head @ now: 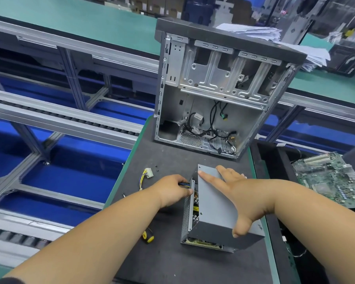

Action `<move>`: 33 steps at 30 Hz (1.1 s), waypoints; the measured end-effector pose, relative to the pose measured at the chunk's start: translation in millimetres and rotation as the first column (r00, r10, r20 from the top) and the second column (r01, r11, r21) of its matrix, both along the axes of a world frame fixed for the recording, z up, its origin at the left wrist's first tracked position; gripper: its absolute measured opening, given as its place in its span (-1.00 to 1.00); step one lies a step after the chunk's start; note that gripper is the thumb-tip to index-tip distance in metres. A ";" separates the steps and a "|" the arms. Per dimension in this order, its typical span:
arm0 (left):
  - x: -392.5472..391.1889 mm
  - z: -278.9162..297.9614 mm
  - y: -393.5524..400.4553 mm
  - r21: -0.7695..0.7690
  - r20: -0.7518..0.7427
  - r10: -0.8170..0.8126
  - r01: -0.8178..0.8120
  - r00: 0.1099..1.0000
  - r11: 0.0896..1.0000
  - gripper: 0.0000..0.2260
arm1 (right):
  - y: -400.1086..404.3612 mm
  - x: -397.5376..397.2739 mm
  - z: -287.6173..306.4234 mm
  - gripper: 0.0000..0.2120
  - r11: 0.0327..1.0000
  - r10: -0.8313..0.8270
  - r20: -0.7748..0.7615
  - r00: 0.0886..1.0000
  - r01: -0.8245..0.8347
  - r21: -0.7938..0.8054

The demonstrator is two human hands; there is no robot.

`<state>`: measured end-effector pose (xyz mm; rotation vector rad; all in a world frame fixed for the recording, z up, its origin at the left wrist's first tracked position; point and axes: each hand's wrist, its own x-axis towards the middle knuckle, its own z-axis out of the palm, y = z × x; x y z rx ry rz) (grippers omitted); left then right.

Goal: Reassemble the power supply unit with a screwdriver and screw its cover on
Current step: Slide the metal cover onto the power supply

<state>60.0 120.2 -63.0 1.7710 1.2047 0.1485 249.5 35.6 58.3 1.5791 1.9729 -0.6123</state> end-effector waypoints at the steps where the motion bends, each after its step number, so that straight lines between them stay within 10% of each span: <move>1: 0.8 1.9 -0.8 0.008 -0.011 -0.008 0.009 1.000 1.000 -0.65 | -0.1 0.4 0.3 0.39 1.000 0.001 -0.001 1.000 -0.001 0.002; 9: -4.4 14.2 -22.4 -0.009 -0.187 -0.210 0.212 0.959 0.977 -0.09 | 1.4 -0.9 4.2 0.37 1.000 0.024 -0.005 1.000 -0.024 0.002; 25: -11.3 16.8 -26.1 -0.068 -0.029 -0.146 0.143 0.989 0.987 -0.32 | -8.4 -2.9 -11.6 0.40 0.996 0.029 0.016 0.999 -0.030 0.088; 29: -11.1 14.3 -28.4 -0.343 0.257 0.086 0.008 0.962 0.939 -0.65 | -17.4 -6.2 -26.0 0.42 0.988 0.027 0.019 0.999 -0.030 0.150; 33: -12.8 14.1 -32.6 -0.346 0.220 0.195 -0.111 0.956 0.932 -0.55 | -17.7 -9.3 -29.3 0.43 0.985 0.044 0.053 0.998 -0.052 0.165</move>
